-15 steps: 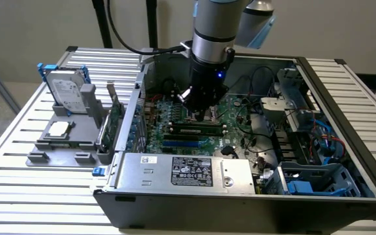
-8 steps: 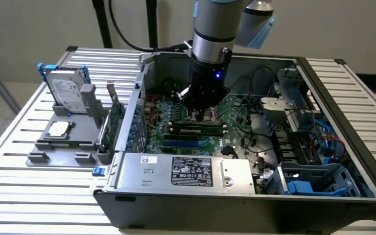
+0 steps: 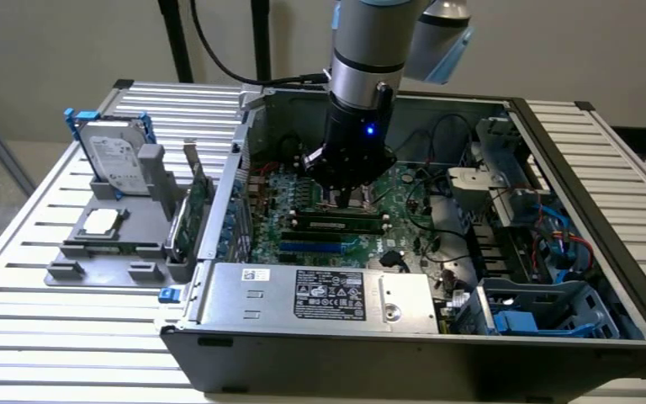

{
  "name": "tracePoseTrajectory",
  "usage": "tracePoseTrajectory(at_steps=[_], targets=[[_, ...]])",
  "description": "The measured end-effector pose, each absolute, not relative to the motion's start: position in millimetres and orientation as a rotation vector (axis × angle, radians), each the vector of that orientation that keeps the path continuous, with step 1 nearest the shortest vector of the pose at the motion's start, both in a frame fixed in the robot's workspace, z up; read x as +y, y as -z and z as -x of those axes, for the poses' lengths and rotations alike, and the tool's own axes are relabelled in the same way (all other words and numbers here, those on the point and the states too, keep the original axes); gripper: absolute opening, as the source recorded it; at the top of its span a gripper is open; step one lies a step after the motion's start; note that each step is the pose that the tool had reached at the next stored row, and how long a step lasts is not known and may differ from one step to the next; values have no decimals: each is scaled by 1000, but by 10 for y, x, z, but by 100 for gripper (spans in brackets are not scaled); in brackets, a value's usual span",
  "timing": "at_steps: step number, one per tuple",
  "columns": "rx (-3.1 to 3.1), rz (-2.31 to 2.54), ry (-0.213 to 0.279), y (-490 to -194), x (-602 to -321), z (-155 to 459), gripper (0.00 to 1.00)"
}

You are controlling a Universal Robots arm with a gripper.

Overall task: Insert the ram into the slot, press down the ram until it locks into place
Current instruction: 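Press down the ram until it locks into place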

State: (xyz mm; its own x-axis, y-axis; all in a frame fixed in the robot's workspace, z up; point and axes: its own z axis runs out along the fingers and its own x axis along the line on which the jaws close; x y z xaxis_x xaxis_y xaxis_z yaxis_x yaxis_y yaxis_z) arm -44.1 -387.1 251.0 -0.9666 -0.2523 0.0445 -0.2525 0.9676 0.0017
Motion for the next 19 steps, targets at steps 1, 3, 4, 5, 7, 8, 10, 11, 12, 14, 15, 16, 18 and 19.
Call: tracePoseTrajectory(at_steps=[1,3,4,5,7,8,10,11,12,14,15,16,18,19], targets=[[-3075,-373,-6,-2510,-3871,441,11],[-3080,-328,-5,-2510,-3871,441,11],[-3082,-307,-4,-2511,-3871,441,11],[-3084,-285,-4,-2511,-3871,441,11],[-3088,-242,-3,-2511,-3871,441,11],[-3090,-221,-2,-2512,-3871,441,11],[-3093,-176,-1,-2512,-3871,441,11],[-3094,-155,-1,-2513,-3871,441,11],[-3096,-134,0,-2513,-3871,441,11],[-3098,-92,0,-2516,-3871,441,11],[-3099,-72,1,-2517,-3871,441,11],[-3100,-51,1,-2518,-3871,441,11],[-3102,-11,2,-2521,-3871,441,11],[-3103,8,2,-2522,-3871,441,11]])
